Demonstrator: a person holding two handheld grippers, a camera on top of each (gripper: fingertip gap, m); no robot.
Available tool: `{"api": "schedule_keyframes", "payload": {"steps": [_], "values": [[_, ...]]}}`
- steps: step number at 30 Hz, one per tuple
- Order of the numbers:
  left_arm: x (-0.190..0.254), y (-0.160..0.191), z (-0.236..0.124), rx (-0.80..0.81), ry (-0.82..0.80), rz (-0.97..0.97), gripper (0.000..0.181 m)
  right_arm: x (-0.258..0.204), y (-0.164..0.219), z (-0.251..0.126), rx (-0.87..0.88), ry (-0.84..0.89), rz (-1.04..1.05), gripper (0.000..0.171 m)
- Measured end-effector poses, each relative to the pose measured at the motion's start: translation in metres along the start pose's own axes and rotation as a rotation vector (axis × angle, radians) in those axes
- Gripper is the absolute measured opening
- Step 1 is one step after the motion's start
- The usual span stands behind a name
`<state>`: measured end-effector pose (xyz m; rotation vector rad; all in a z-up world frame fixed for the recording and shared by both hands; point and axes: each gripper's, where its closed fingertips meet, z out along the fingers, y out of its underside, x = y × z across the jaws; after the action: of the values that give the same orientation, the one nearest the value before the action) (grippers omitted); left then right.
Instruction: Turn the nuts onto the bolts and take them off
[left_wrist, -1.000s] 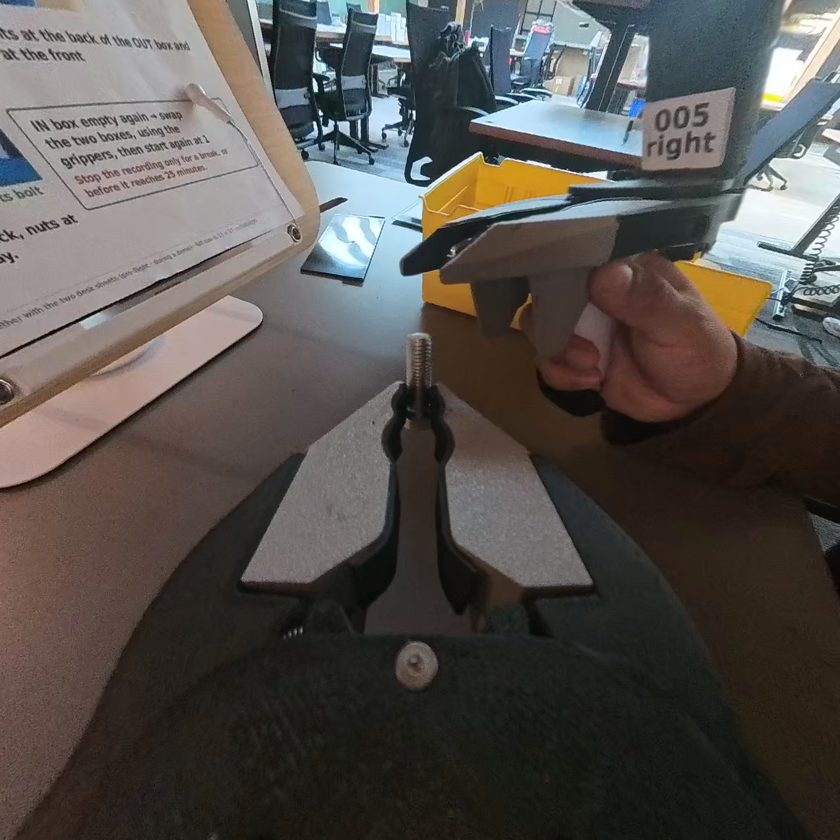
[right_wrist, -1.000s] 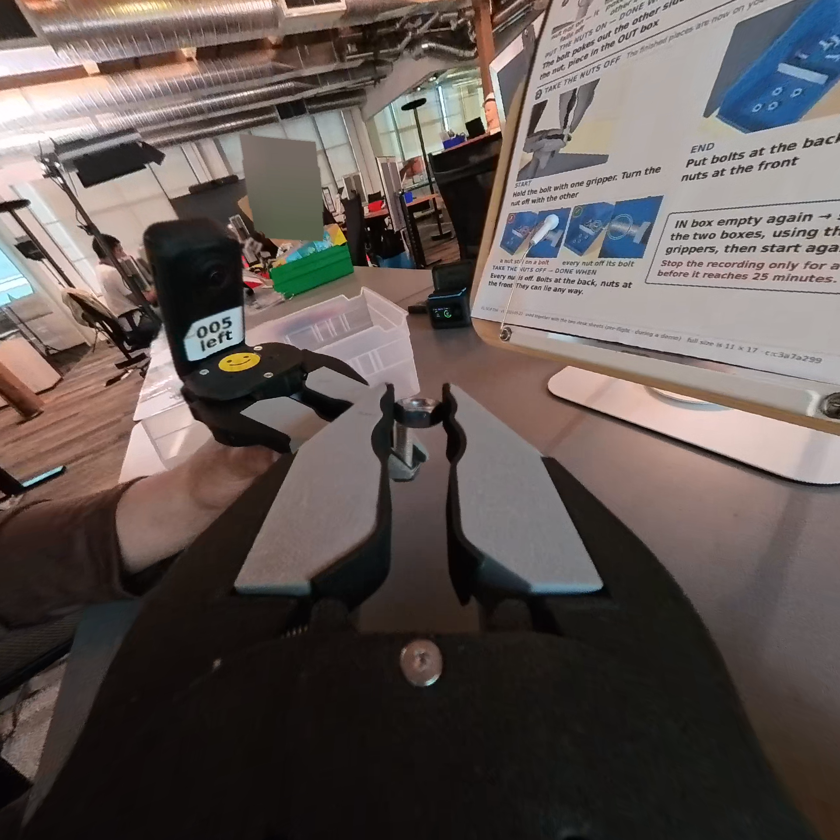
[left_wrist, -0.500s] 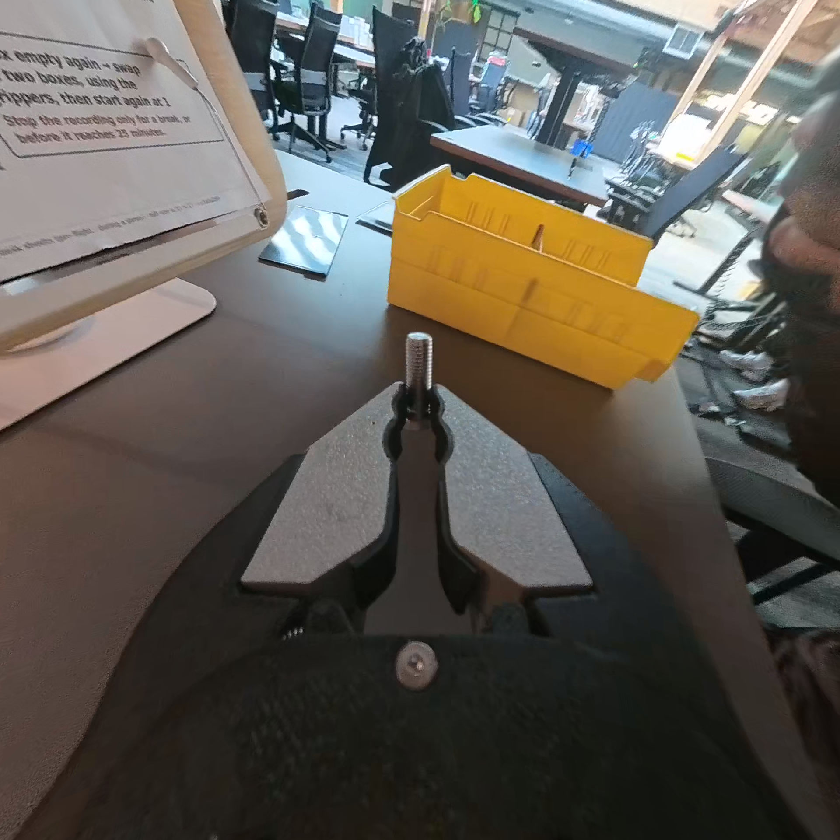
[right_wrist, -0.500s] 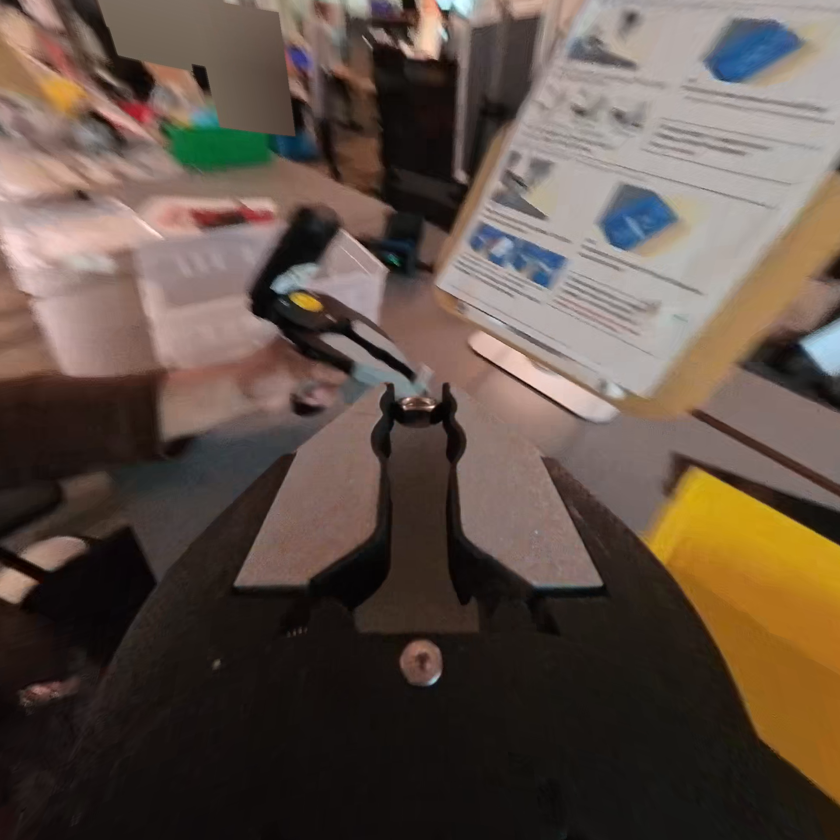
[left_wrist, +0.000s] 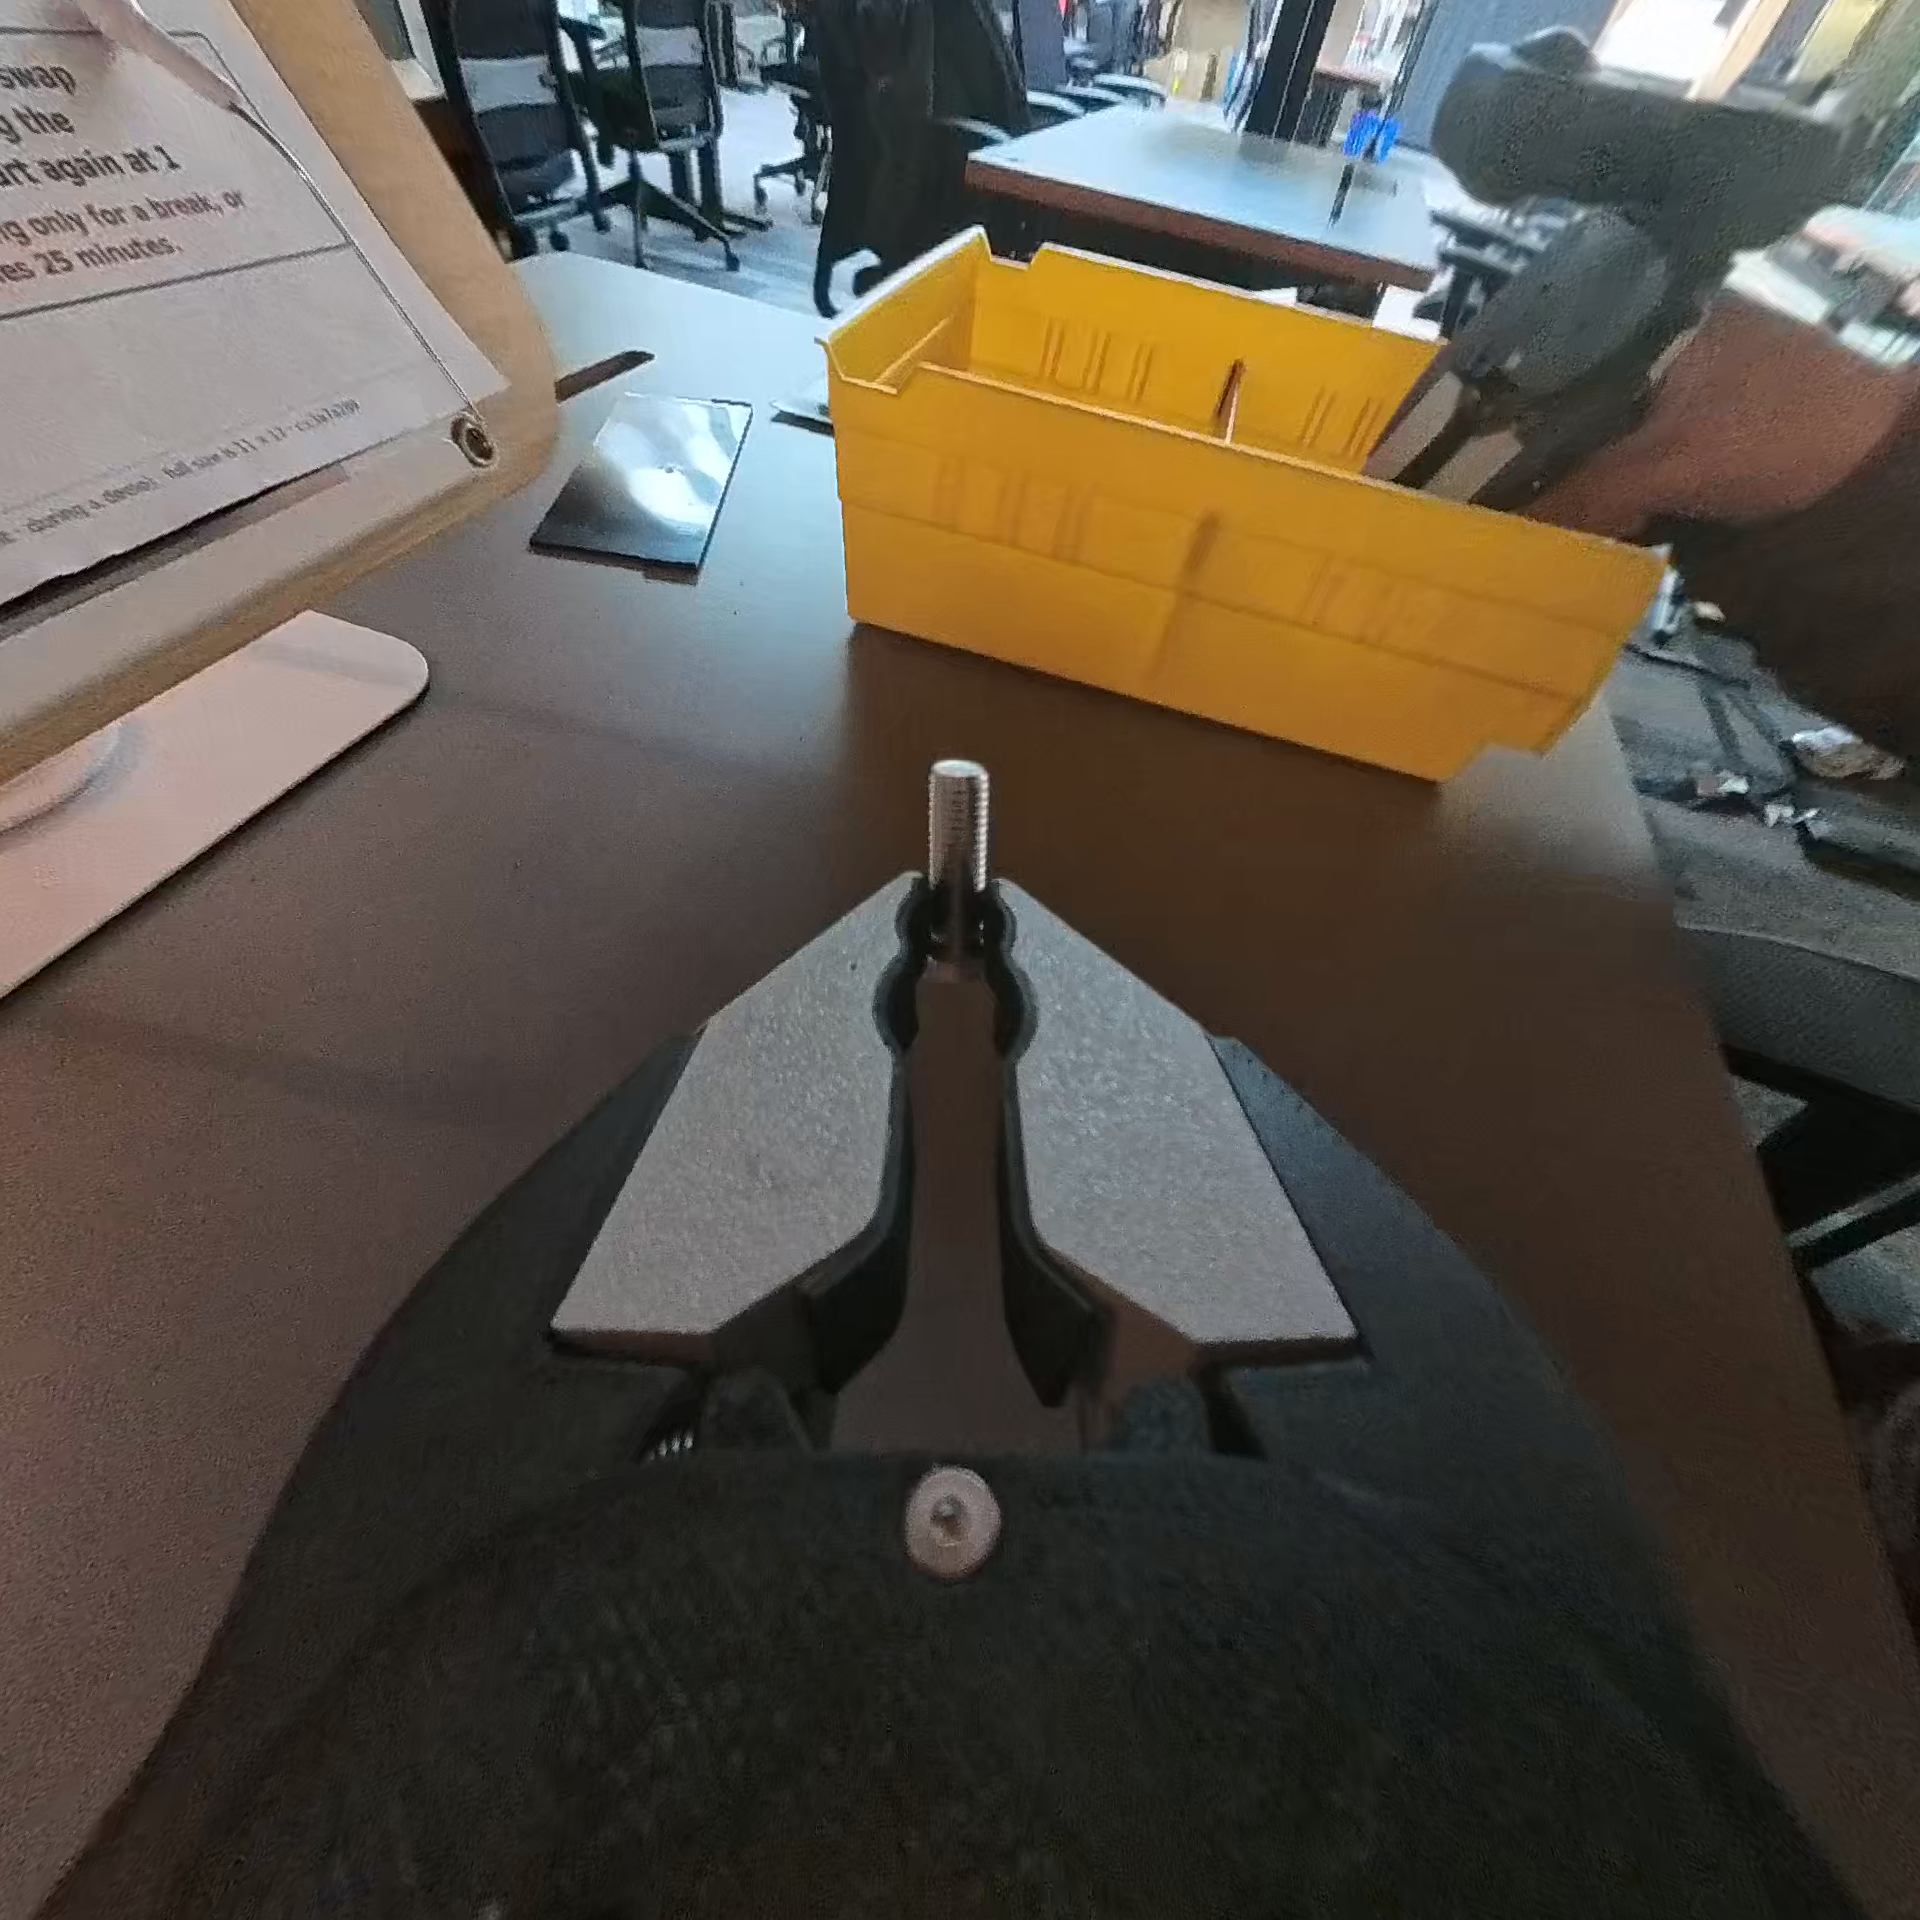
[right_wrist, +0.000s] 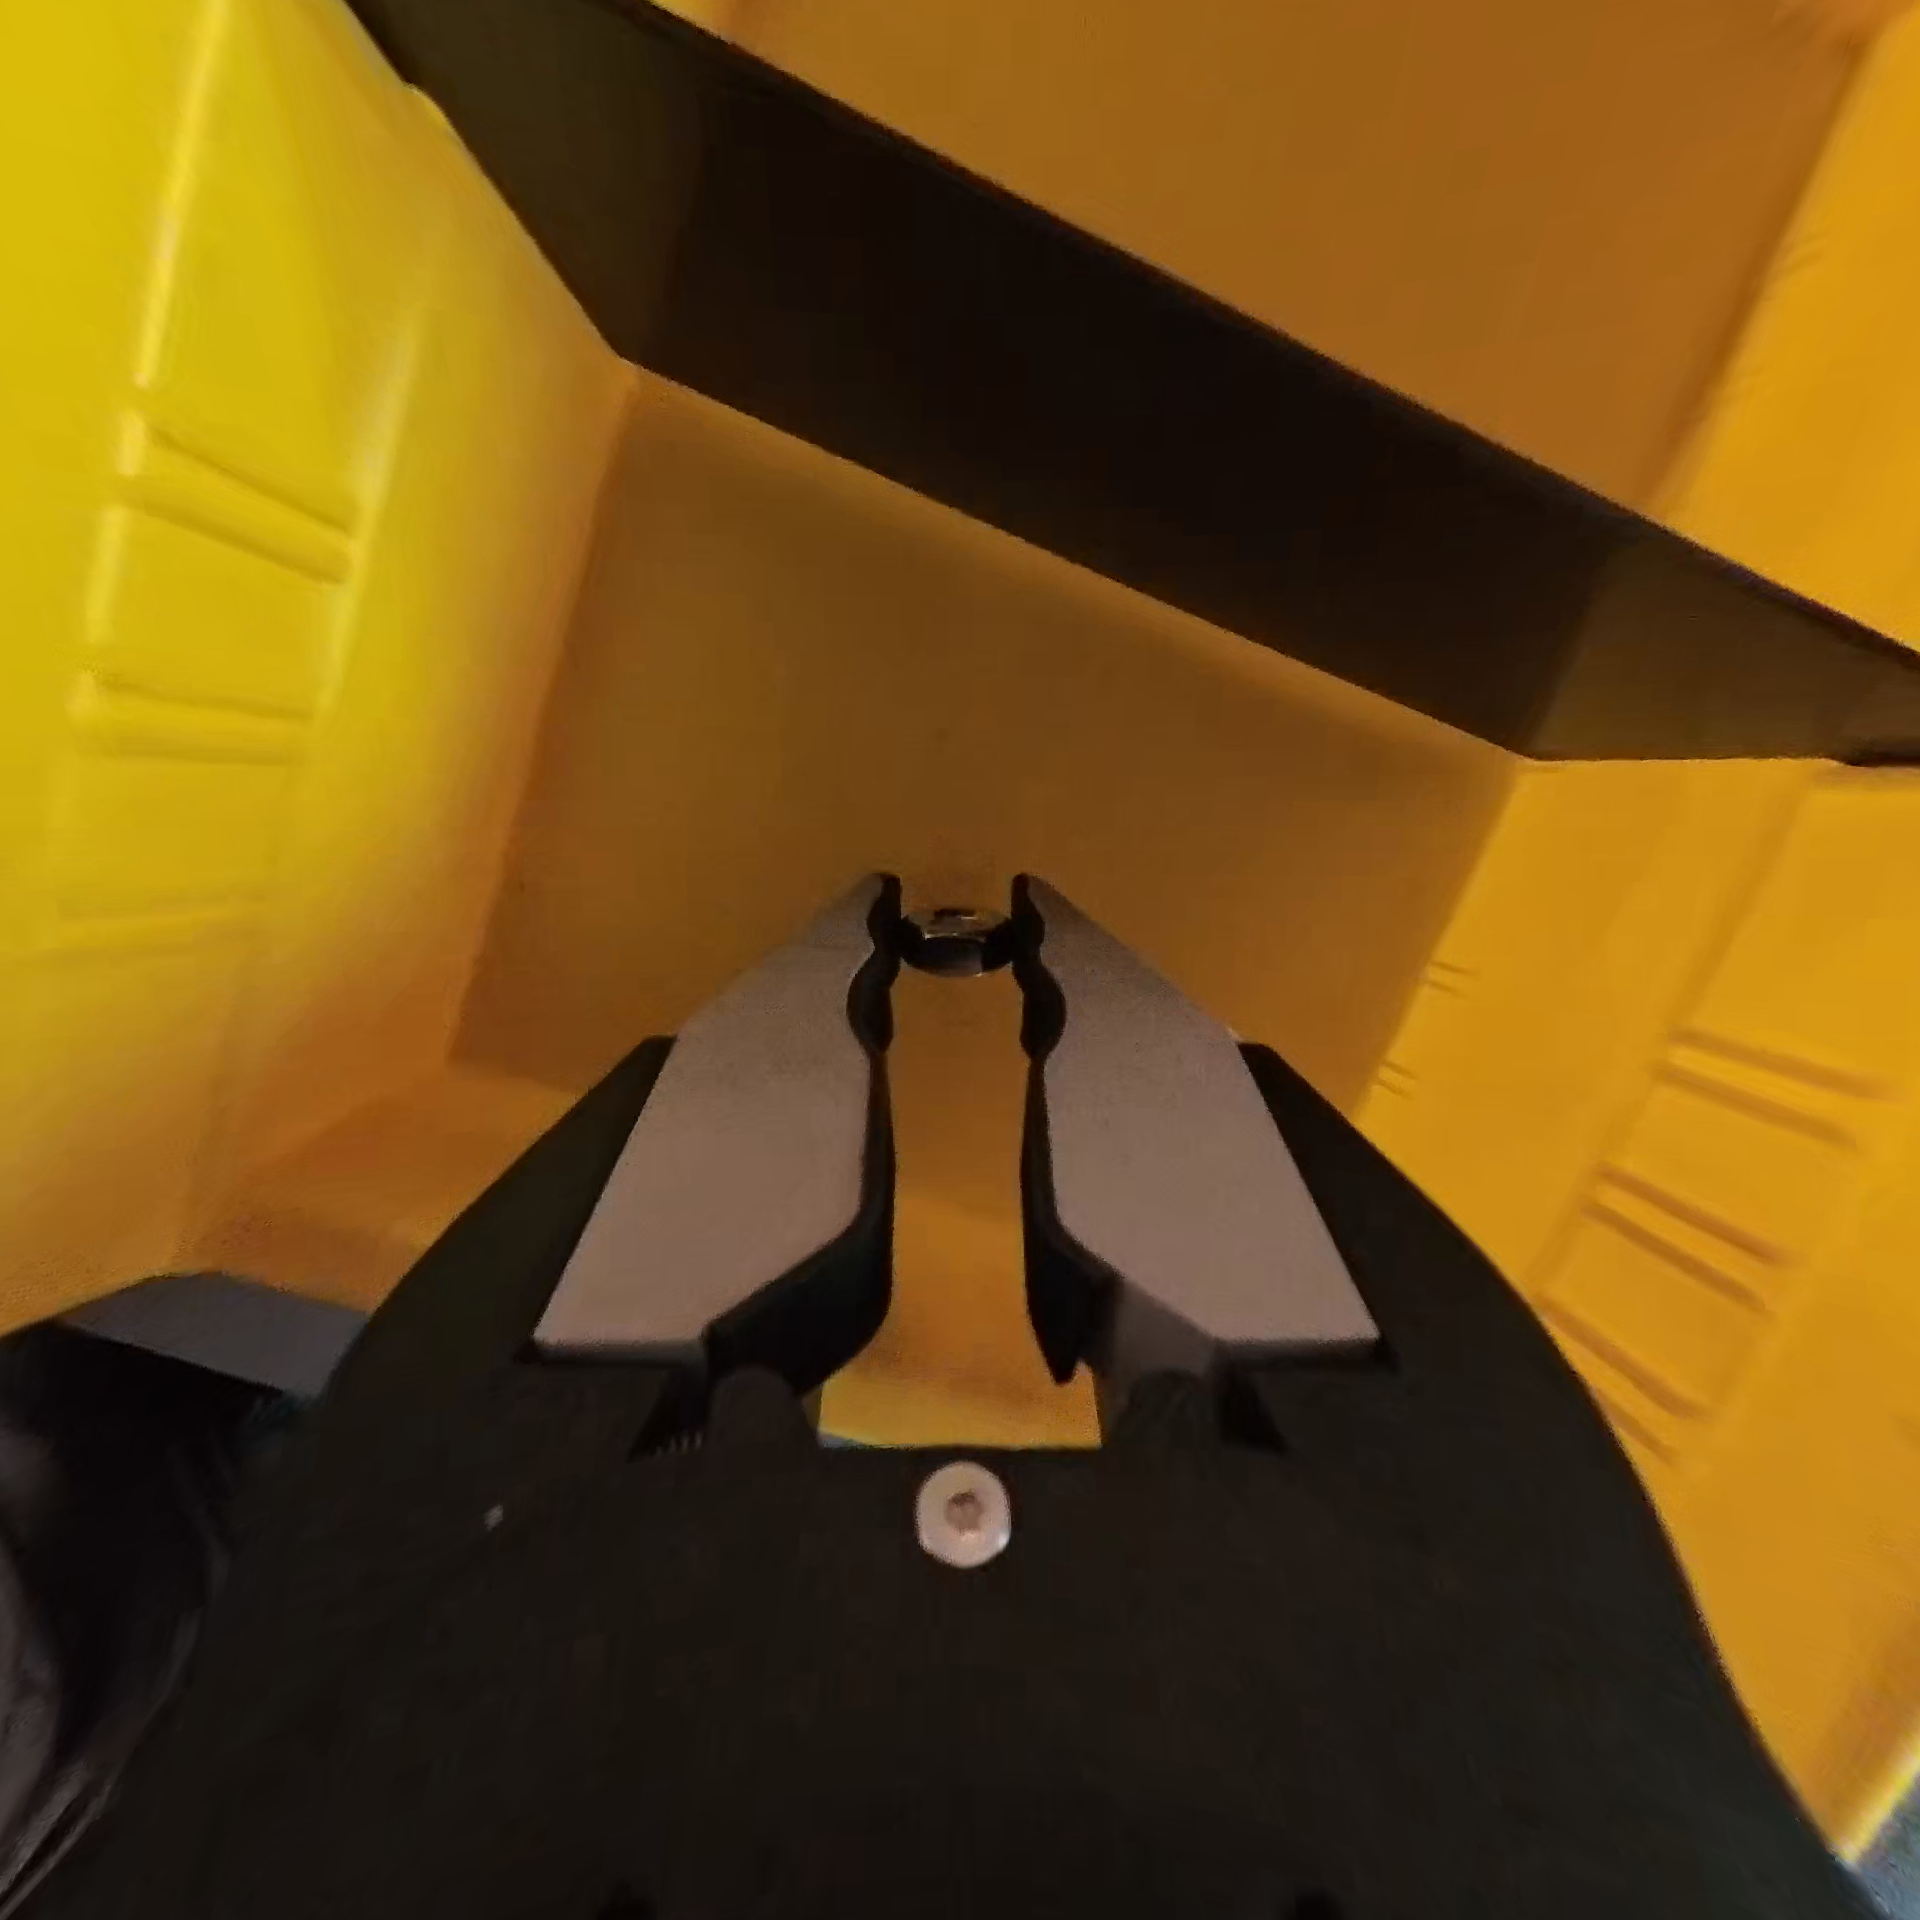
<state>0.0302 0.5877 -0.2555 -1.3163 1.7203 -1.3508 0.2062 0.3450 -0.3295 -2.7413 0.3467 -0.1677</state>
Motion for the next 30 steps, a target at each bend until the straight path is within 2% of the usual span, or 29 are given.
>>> {"api": "schedule_keyframes", "payload": {"steps": [3,8,13,17,20,25,30], "values": [[0.004,0.004,0.003,-0.022,0.017,0.012,0.008,-0.003,0.000,0.003,-0.027,-0.041,0.013,0.024],[0.008,0.010,0.008,-0.055,0.036,0.010,0.008,0.004,-0.001,-0.012,0.009,-0.018,0.032,0.023],[0.015,0.010,0.010,-0.053,0.068,0.016,0.008,-0.006,-0.037,-0.064,0.253,-0.006,0.058,0.020],[0.039,0.004,0.009,-0.015,0.205,0.023,0.008,-0.071,-0.087,-0.114,0.509,-0.140,-0.060,0.028],[0.065,-0.005,0.004,0.033,0.348,0.030,0.008,-0.136,-0.114,-0.132,0.625,-0.285,-0.166,0.028],[0.086,-0.012,-0.002,0.075,0.439,0.073,0.008,-0.215,-0.139,-0.113,0.650,-0.416,-0.282,0.028],[0.093,-0.013,-0.003,0.082,0.436,0.124,0.008,-0.242,-0.153,-0.084,0.628,-0.519,-0.248,0.019]]}}
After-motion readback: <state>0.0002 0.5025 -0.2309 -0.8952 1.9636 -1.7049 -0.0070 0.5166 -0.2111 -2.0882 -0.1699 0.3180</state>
